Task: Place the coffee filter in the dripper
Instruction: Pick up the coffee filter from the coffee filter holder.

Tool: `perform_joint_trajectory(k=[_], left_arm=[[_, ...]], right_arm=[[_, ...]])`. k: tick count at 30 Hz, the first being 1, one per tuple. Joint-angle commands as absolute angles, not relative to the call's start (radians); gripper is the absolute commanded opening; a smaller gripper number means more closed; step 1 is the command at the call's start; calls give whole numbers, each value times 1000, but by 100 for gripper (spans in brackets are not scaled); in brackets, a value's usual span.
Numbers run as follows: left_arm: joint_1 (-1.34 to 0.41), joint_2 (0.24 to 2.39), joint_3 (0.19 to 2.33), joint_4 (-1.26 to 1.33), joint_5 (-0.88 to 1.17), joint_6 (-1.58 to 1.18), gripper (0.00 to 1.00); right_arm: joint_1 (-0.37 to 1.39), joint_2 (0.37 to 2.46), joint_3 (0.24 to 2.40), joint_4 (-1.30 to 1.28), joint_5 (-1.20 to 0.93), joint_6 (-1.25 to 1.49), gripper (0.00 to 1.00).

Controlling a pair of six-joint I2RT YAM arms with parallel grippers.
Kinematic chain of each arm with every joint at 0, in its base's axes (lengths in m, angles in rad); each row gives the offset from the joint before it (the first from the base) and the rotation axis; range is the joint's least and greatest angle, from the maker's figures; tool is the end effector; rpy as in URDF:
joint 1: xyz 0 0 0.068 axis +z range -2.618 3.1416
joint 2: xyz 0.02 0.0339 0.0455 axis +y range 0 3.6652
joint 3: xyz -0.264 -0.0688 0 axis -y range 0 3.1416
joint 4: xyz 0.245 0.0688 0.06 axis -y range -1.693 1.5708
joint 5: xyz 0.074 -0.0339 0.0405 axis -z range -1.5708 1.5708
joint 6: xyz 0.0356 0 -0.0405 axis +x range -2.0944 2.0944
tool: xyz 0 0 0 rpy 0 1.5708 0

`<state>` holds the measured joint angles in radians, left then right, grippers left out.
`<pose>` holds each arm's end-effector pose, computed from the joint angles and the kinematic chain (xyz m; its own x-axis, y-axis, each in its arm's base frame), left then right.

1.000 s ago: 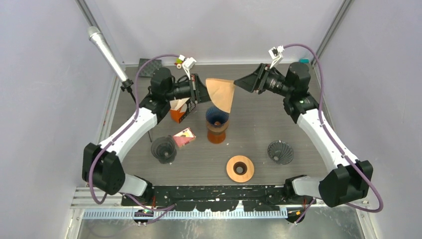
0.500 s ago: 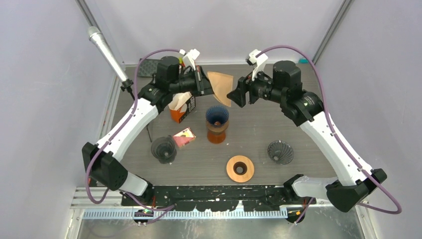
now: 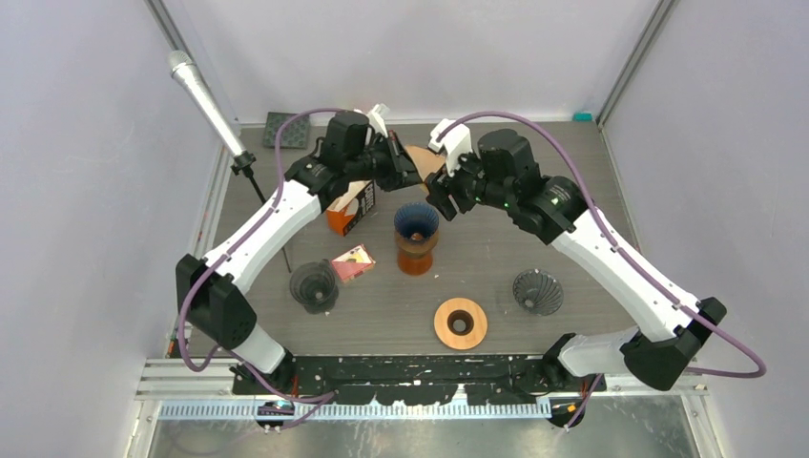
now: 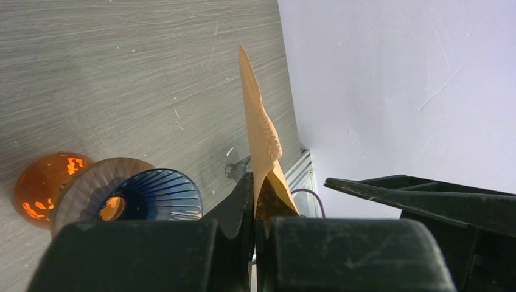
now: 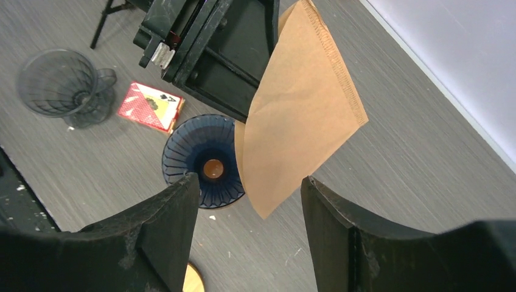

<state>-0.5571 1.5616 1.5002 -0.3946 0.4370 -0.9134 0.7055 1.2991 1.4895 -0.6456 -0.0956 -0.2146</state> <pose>0.2986 -0.2038 0.3756 -0.8629 -0.3074 -0.4011 0.1939 0.5315 -0.8246 0.2084 0.1820 0.4250 -0.1757 -0.4281 -0.8865 -0.7657 0.6254 -0.1503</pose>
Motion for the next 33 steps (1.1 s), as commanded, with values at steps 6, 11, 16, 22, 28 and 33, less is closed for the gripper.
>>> perform_joint_trajectory(k=[6,11,16,22,28,33], left_arm=[[-581,1574,1554,-407,406,-966,0],[-587,1567,1548,-403,410,-969,0],[-591,1563,1543,-394,421,-969,0],[-596,1565,1539,-386,429,-971,0],[-599,1564,1533,-376,436,-969,0],[-601,1565,1527,-368,445,-968,0]], right_arm=[[743,1316,1524,-630,53,-276,65],[746,1327,1522,-629,63,-283,63],[751,1340,1523,-624,79,-288,61],[755,1347,1528,-625,86,-287,61],[756,1342,1519,-611,125,-295,58],[756,1339,1516,-604,149,-302,57]])
